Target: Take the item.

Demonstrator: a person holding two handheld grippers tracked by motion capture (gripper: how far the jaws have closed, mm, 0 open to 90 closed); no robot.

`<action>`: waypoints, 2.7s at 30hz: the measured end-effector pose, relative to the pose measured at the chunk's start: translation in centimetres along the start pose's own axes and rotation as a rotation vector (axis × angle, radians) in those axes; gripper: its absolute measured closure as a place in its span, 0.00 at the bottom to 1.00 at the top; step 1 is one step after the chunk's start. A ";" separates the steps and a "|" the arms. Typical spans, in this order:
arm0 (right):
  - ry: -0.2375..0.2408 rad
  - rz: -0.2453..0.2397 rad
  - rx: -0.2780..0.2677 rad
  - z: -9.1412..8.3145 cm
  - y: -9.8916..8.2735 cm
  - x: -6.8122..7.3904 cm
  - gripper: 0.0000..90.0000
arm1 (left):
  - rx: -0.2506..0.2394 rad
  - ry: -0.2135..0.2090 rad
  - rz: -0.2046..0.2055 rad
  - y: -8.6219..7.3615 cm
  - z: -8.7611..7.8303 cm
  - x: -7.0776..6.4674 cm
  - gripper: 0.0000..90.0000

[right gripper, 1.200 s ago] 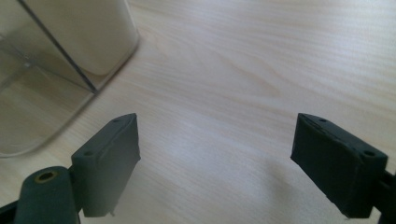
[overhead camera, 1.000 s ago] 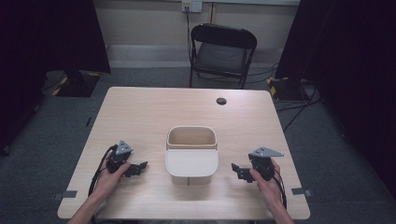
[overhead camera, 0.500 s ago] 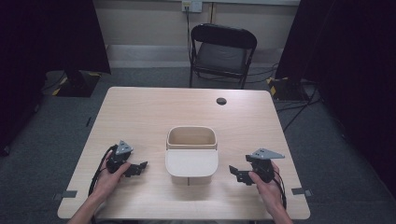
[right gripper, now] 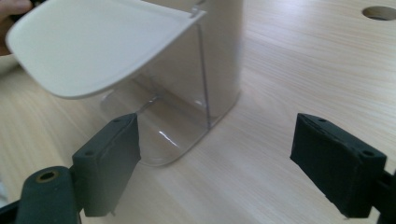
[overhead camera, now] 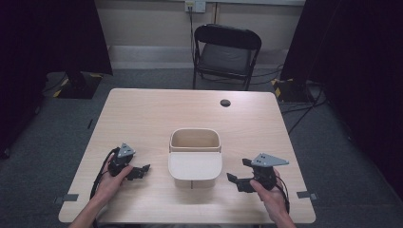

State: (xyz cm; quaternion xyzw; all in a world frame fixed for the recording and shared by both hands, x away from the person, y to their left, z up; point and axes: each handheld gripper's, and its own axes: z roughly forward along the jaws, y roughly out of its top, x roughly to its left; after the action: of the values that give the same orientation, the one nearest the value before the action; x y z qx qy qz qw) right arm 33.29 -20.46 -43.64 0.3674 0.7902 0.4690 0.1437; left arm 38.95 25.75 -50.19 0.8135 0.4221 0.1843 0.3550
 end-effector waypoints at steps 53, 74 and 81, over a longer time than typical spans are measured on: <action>0.099 -0.071 0.006 3.1 0.3 3.3 0.28 | -0.002 0.005 -0.001 0.0 0.0 0.0 0.13; 0.119 -0.086 -0.038 2.8 0.4 3.4 0.31 | 0.002 0.007 0.003 0.0 0.0 0.0 0.12; 0.122 -0.084 -0.054 2.6 0.5 3.4 0.31 | 0.001 0.006 0.001 0.0 0.0 0.0 0.12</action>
State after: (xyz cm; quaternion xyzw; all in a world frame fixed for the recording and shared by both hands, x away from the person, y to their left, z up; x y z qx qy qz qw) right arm 32.68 -16.20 -44.18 0.3006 0.7993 0.5052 0.1249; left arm 38.94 25.76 -50.18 0.8133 0.4231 0.1867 0.3531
